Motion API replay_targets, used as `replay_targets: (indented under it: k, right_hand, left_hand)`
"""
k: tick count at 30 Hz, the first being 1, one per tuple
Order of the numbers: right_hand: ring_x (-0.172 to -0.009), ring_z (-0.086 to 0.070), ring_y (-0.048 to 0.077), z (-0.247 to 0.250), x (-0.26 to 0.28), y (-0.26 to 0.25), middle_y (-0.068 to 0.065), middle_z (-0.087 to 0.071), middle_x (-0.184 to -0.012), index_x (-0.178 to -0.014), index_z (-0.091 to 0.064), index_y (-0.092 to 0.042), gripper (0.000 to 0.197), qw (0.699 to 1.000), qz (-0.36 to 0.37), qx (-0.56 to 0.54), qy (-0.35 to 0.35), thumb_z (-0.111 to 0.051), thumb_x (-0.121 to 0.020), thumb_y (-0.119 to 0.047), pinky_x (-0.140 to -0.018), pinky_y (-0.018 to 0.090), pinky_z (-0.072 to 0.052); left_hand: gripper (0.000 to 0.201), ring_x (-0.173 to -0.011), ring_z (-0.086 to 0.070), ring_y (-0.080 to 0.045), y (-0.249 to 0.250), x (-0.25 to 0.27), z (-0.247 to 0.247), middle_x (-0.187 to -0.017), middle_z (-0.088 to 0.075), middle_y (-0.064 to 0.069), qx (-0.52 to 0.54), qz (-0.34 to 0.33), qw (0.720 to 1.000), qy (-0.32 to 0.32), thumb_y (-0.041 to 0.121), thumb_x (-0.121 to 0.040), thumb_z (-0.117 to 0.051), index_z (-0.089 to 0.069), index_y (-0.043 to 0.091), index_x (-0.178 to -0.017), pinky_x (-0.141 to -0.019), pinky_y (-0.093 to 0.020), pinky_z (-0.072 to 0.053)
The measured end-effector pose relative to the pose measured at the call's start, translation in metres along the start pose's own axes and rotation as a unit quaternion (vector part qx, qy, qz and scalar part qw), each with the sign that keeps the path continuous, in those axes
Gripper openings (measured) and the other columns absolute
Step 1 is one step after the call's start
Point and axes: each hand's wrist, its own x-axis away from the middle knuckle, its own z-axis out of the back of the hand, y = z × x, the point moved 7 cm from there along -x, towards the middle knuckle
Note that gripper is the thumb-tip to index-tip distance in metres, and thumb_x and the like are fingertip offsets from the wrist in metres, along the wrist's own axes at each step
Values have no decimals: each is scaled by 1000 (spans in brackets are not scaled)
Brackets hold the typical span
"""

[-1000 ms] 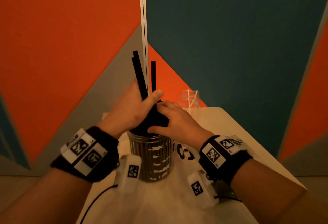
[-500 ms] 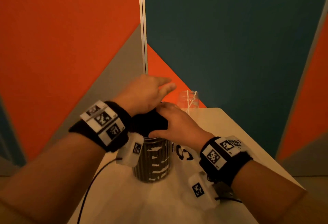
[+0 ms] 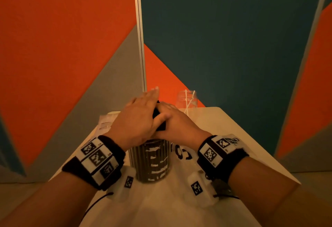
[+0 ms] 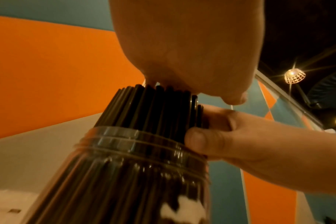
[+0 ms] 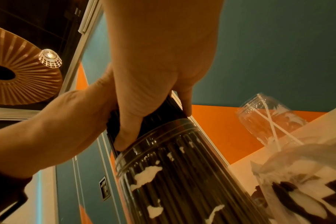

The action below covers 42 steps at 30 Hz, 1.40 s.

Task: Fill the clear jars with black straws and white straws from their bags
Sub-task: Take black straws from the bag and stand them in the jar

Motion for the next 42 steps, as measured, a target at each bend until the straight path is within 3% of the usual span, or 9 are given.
replay_targets:
  k: [3,9,16,19,23,27,32,36,42]
  right_hand:
    - [-119,-51,12,2,2,-1,-4,-55,-132,-142,-42,-23,80,1000,-9,7,-18,-80,-74,-43,-101,37,-47]
    - [-134,-31,3,32,27,9,5,-29,-162,-158,-15,-20,115,994,-91,-55,-23,-89,-72,-38,-88,-10,-20]
    - [-145,-33,17,56,140,65,-9,-25,-164,-159,-15,-34,113,917,-299,82,-251,-70,-71,-77,-116,37,-31]
    - [-128,-49,18,54,192,86,-10,-47,-149,-148,-36,-37,94,850,-360,151,-354,-72,-69,-73,-107,41,-40]
    - [-101,-56,13,42,214,97,-5,-57,-123,-128,-57,-30,55,843,-339,194,-371,-78,-80,-48,-86,30,-49]
    - [-97,-53,15,28,213,105,1,-57,-121,-123,-60,-23,47,852,-318,206,-360,-79,-82,-32,-74,27,-45]
    - [-92,-50,15,20,205,106,2,-58,-117,-115,-60,-21,44,863,-284,216,-359,-82,-77,-23,-72,29,-42]
    - [-89,-47,15,17,202,106,3,-60,-114,-115,-61,-21,45,872,-266,225,-344,-82,-75,-18,-67,28,-37]
    - [-101,-55,17,21,205,106,1,-60,-117,-121,-62,-22,48,879,-278,220,-320,-82,-77,-19,-74,25,-38]
  left_hand:
    - [89,-142,-36,-23,5,6,-8,-157,-35,-10,-25,9,1000,0,73,-91,-14,-21,12,-155,-116,-43,-29]
    - [93,-146,-24,-29,5,9,-5,-162,-23,-9,-78,25,995,-50,76,-89,-3,-15,13,-156,-117,-51,-23]
    - [47,-114,-51,-30,67,29,38,-126,-57,-12,-4,-10,991,135,45,-97,-39,-60,13,-124,-97,-47,-45]
    - [27,-83,-61,-22,93,34,-5,-90,-64,-4,29,6,999,-16,27,-98,-47,-70,16,-91,-74,-41,-54]
    - [29,-101,-64,-24,100,44,-97,-108,-70,-9,97,23,957,-274,20,-99,-45,-71,9,-107,-86,-32,-51]
    - [32,-117,-57,-18,113,40,-147,-130,-63,-4,177,9,927,-331,13,-97,-50,-66,10,-124,-88,-20,-41]
    - [12,-93,-65,-15,123,31,-183,-98,-70,4,288,62,881,-369,24,-91,-64,-74,18,-96,-82,-33,-55]
    - [11,-74,-61,0,139,32,-192,-80,-69,17,345,53,840,-416,42,-83,-75,-74,32,-79,-60,-14,-48]
    - [29,-88,-63,-13,150,34,-191,-100,-72,5,296,20,828,-475,48,-87,-67,-75,25,-102,-77,-28,-53]
